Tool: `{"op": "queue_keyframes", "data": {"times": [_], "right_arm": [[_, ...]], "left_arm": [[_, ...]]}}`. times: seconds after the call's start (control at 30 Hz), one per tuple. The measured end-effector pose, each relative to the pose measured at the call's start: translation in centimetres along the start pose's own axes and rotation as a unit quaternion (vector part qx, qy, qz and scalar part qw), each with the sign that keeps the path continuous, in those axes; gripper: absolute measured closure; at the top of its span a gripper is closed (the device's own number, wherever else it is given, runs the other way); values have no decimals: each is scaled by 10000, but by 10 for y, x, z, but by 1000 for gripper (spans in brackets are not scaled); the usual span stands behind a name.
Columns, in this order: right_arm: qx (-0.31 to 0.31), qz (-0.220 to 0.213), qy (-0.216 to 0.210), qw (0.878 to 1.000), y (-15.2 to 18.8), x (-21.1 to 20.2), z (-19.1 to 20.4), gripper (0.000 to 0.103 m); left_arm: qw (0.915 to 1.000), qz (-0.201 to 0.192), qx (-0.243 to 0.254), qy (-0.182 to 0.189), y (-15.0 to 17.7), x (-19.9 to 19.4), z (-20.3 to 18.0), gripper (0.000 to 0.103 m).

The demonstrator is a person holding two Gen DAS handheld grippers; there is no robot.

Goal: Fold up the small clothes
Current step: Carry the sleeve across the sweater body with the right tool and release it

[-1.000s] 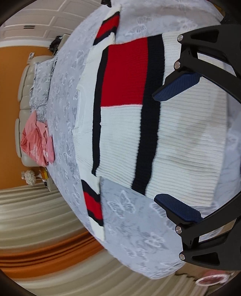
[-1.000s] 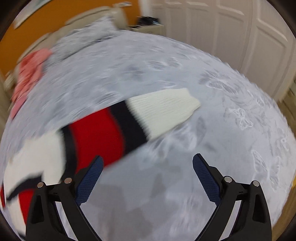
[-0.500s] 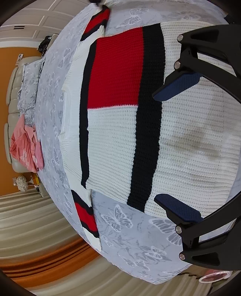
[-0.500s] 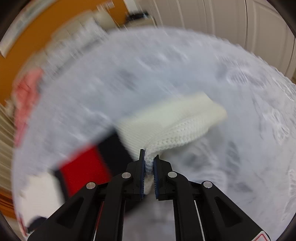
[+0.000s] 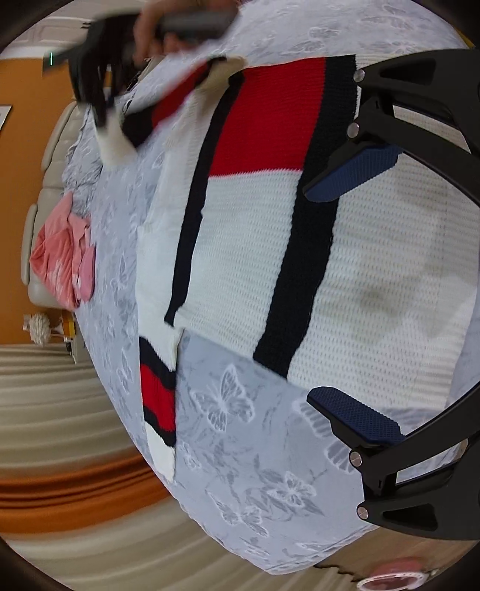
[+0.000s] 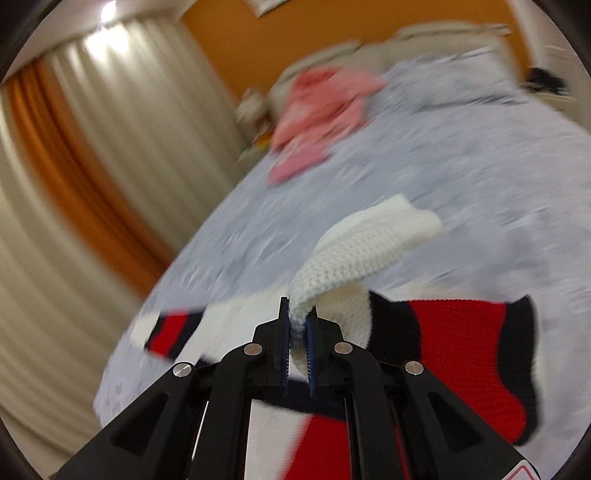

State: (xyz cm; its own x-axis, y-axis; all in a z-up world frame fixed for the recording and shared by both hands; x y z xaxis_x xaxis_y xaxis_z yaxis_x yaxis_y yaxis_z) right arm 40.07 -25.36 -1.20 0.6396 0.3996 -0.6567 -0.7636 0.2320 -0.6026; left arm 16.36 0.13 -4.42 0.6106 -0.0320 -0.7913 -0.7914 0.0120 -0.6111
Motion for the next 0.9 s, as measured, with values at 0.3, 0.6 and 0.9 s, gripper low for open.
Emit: {"op": "queue_keyframes", "data": {"times": [0.3,0.6,0.9], "right_arm": [[-921,174,1159,9888,88,14,15,40],[519,173,2498,9668,135,-93,-144,36],[407,341,2525,9661,132,-57,-161,36]], "left_arm": [[9925,272,-602,1029,-55,40,19,5],[9649,1161,-1337,1938,-135,169,-57,5],[9894,988,-360,1000,-165,217,-105,68]]}}
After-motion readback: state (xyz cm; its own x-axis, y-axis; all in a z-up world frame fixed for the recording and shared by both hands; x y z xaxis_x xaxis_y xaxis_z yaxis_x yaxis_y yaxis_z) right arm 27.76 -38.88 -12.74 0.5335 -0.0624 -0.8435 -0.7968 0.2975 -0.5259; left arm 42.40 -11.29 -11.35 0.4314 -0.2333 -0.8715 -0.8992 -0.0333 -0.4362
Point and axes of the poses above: each gripper's, at about its wrist camera, not at the fingertips, and x roughly the way its jaws point, z to its left, y to its underside, the point moved 3 cm from there along x, roughly the way its jaws point, and after that the axes turned 4 degrees about z, right-handed, at the moved point
